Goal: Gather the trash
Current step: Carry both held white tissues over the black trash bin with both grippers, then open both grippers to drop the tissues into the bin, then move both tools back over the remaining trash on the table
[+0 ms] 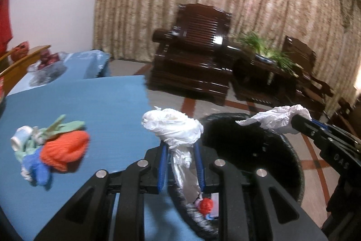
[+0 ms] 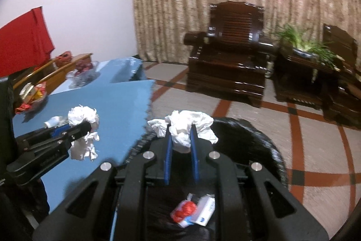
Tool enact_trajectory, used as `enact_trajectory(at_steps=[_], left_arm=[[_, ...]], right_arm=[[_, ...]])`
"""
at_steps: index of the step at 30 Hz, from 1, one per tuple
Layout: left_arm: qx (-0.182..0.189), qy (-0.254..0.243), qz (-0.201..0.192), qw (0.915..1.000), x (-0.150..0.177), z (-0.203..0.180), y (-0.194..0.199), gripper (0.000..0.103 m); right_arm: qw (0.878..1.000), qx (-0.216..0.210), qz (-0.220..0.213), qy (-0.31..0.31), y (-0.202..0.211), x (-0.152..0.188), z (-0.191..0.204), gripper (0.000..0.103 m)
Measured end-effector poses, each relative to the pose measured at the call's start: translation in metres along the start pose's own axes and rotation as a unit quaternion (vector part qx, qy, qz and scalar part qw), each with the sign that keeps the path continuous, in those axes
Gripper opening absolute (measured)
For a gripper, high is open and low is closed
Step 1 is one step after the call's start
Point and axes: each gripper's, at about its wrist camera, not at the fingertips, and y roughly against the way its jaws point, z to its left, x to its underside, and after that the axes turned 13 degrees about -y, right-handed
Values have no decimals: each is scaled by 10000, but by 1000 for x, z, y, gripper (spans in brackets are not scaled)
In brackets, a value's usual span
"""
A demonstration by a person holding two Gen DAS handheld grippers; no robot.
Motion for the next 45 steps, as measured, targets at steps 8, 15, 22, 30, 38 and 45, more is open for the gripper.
enact_trajectory(at_steps=[8, 15, 22, 30, 38, 45], left_arm=[[486, -263, 61, 9985, -11, -48, -30, 22], [741, -475, 237, 9958, -10, -77, -55, 22], [879, -478, 259, 9946, -10, -88, -65, 39], [892, -320, 160, 9954, -12, -69, -53, 77], [340, -167, -43, 9993, -7, -33, -20, 97], [-204, 59, -180, 9996, 4, 11, 16, 97]], right_arm=[[9987, 457, 85, -220, 1, 12, -51, 14], [9964, 720, 298, -336, -13, 28, -82, 14], [9954, 813, 361, -355, -19, 40, -85, 24], [9939, 1027, 235, -336, -14, 46, -87, 89], [9959, 778, 195, -429, -7, 44, -70, 96], [9988, 384, 130, -276, -8, 33, -30, 96]])
